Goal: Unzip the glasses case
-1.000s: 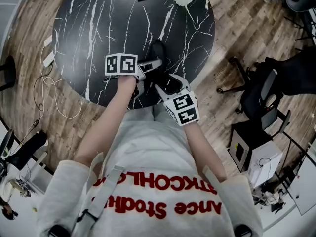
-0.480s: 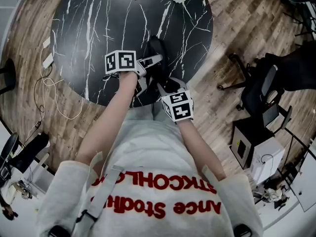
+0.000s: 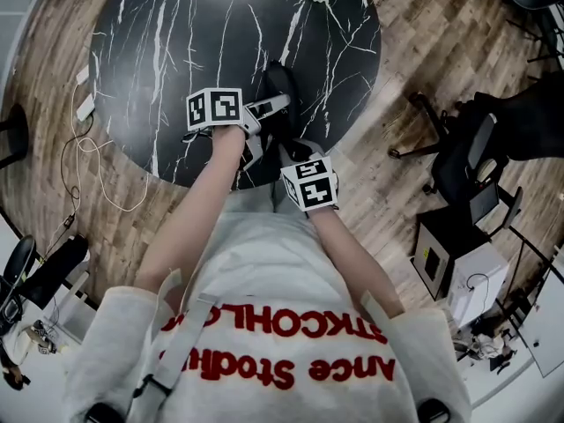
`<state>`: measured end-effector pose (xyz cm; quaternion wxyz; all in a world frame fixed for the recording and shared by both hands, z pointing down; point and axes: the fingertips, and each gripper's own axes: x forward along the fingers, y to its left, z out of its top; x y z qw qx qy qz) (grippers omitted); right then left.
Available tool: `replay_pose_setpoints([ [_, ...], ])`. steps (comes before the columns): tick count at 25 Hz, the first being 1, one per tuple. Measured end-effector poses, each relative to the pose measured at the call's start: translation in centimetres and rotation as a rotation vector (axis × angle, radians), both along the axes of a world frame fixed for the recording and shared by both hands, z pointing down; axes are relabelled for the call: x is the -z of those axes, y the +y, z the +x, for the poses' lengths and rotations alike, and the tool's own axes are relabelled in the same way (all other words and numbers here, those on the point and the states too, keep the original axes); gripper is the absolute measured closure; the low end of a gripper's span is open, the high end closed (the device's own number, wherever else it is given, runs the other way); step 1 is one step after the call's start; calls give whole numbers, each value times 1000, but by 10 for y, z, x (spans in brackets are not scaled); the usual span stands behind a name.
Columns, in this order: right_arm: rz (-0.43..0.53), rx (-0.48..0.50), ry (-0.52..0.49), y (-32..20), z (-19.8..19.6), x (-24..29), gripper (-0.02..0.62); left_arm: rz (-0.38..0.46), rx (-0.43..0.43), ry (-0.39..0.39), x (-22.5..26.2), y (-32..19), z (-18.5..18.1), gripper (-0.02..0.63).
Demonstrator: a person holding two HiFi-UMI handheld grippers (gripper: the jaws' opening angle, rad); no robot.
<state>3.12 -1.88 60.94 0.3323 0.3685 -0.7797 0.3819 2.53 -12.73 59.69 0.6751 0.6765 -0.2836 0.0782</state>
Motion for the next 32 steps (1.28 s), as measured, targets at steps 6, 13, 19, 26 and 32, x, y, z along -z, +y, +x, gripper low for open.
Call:
replay_pose_setpoints([
  [6,-18,-24,-37,0,2,1,560,3,-7,4,0,0,0,322],
  [13,-14,-48,-58,-2,2,-4,577,13,-11,-3,0,0,1,322],
  [19,-8,-50,-54,-5,14,-1,580,33,-48,-22,1,-1,2,324],
  [26,54,86,46,-15,27,-1,580,51,-81,-47,-1,-1,4,324],
  [32,198,418,250,-29,37,-1,580,53,-119,-69,-1,0,5,322],
])
